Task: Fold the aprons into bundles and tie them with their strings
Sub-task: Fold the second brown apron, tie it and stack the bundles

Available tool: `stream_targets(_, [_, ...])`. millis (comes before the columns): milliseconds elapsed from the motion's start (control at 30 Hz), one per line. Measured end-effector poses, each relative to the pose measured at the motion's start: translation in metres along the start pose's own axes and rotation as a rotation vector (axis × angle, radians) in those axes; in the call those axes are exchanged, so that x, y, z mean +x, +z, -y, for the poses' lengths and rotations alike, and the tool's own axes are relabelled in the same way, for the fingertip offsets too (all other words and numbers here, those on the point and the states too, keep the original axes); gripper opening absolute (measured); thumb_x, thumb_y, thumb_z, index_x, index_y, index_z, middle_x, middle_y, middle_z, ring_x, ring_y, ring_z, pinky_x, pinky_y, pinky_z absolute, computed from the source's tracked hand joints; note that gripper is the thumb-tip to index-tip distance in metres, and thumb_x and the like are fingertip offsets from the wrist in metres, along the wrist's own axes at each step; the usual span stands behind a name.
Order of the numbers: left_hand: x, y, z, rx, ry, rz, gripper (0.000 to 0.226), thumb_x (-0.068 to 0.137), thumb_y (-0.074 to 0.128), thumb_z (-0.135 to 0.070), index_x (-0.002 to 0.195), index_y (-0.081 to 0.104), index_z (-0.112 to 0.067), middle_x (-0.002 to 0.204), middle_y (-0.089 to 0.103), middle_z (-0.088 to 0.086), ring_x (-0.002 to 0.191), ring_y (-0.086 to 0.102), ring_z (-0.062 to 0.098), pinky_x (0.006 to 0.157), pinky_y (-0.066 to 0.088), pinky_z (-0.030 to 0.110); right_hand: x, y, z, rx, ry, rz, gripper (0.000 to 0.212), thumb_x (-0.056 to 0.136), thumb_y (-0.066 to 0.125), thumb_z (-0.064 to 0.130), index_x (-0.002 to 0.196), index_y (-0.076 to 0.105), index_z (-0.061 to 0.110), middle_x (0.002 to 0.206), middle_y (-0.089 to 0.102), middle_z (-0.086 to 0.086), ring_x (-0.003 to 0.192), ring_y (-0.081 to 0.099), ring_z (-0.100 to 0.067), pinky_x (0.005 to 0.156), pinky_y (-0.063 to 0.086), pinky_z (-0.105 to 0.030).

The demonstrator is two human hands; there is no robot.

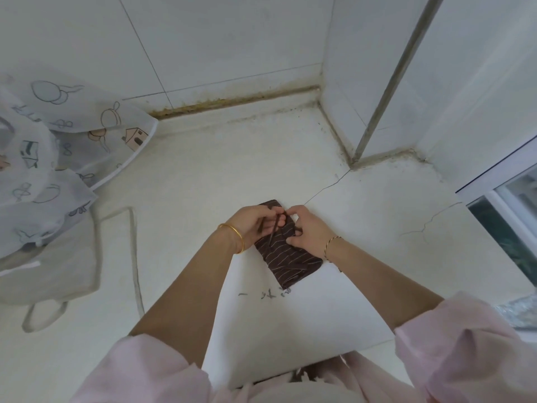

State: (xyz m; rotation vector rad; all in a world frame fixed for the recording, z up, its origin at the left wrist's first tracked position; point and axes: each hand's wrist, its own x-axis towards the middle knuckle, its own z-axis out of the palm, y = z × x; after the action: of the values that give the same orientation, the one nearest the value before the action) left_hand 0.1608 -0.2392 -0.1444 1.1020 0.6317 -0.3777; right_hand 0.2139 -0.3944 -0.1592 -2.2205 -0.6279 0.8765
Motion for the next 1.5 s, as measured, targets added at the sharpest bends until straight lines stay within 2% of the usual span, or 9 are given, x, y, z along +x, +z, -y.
stream_targets(267, [0.004,0.025,0.000,0.842,0.129,0.012,0.038,0.079,0.062,0.006,0.112,0.064,-0.013,0.085,0.055,-0.004,0.081,0.052,0.009,0.074,0.040,0.013,-0.006,-0.014,0.003,0.157,-0.061,-0.106,0.033,0.090,0.051,-0.003,0.120,0.043,0.007,0.078,0.056,-0.004,0.057,0.049,-0.008,0.057,0.043,-0.013])
stream_targets(367, [0.006,0.032,0.007,0.840,0.181,-0.113,0.008,0.082,0.069,-0.012,0.079,0.061,-0.014,0.075,0.054,-0.002,0.076,0.050,0.013,0.065,0.037,0.017,-0.006,-0.028,0.017,0.230,-0.109,-0.093,0.017,0.088,0.052,-0.001,0.098,0.050,0.012,0.071,0.062,-0.002,0.052,0.053,-0.001,0.055,0.045,-0.015])
stream_targets(567, [0.004,0.028,0.010,0.705,0.209,-0.146,0.027,0.092,0.058,-0.021,0.066,0.064,-0.018,0.096,0.070,0.011,0.071,0.050,0.009,0.077,0.044,0.024,0.003,-0.047,0.020,0.869,0.090,-0.305,0.008,0.096,0.047,0.016,0.104,0.048,0.016,0.092,0.065,-0.014,0.051,0.057,-0.020,0.048,0.047,-0.026])
stream_targets(733, [0.002,0.025,0.007,0.615,0.183,-0.121,0.029,0.095,0.053,-0.021,0.069,0.065,-0.023,0.078,0.066,0.000,0.062,0.043,0.005,0.069,0.041,0.016,-0.001,-0.028,0.002,0.128,0.262,0.014,0.017,0.090,0.047,0.005,0.104,0.049,0.014,0.093,0.058,-0.009,0.055,0.055,-0.017,0.049,0.042,-0.024])
stream_targets(833, [0.005,0.026,0.007,0.566,0.172,-0.153,0.022,0.097,0.050,-0.020,0.086,0.069,-0.018,0.070,0.064,-0.003,0.063,0.047,0.006,0.067,0.043,0.015,-0.004,-0.023,-0.001,-0.035,0.148,-0.049,0.012,0.091,0.052,0.011,0.081,0.056,0.017,0.081,0.060,-0.003,0.068,0.054,-0.017,0.064,0.044,-0.028])
stream_targets(1000, [0.009,0.028,0.001,0.665,0.156,-0.210,0.021,0.092,0.058,-0.019,0.094,0.069,-0.002,0.064,0.058,-0.009,0.058,0.046,0.006,0.050,0.038,0.005,-0.012,-0.027,0.007,-0.035,0.010,-0.117,0.022,0.083,0.068,0.026,0.064,0.057,0.024,0.072,0.059,0.006,0.074,0.055,-0.012,0.072,0.045,-0.028])
stream_targets(1167, [0.006,0.028,-0.003,0.724,0.137,-0.131,0.013,0.081,0.069,-0.003,0.093,0.072,-0.004,0.087,0.068,-0.005,0.071,0.056,0.001,0.066,0.043,0.008,-0.012,-0.028,0.006,-0.139,0.082,-0.027,0.023,0.078,0.062,0.031,0.063,0.062,0.015,0.074,0.059,-0.003,0.072,0.053,-0.018,0.065,0.042,-0.031])
stream_targets(1267, [0.004,0.026,-0.004,0.811,0.204,-0.066,0.017,0.077,0.069,0.003,0.090,0.071,-0.009,0.082,0.064,-0.006,0.077,0.058,0.003,0.074,0.045,0.007,-0.006,-0.026,0.004,0.169,0.010,-0.266,0.011,0.083,0.053,0.009,0.074,0.059,0.013,0.079,0.059,-0.002,0.079,0.055,-0.019,0.071,0.044,-0.027])
stream_targets(1500, [0.001,0.027,0.011,1.311,0.604,-0.170,0.021,0.081,0.052,0.001,0.088,0.063,-0.015,0.087,0.061,-0.002,0.082,0.056,0.019,0.076,0.048,0.032,0.005,-0.013,-0.005,0.377,-0.032,-0.104,0.027,0.088,0.041,-0.009,0.096,0.053,0.014,0.081,0.060,-0.003,0.078,0.055,-0.018,0.055,0.046,-0.016])
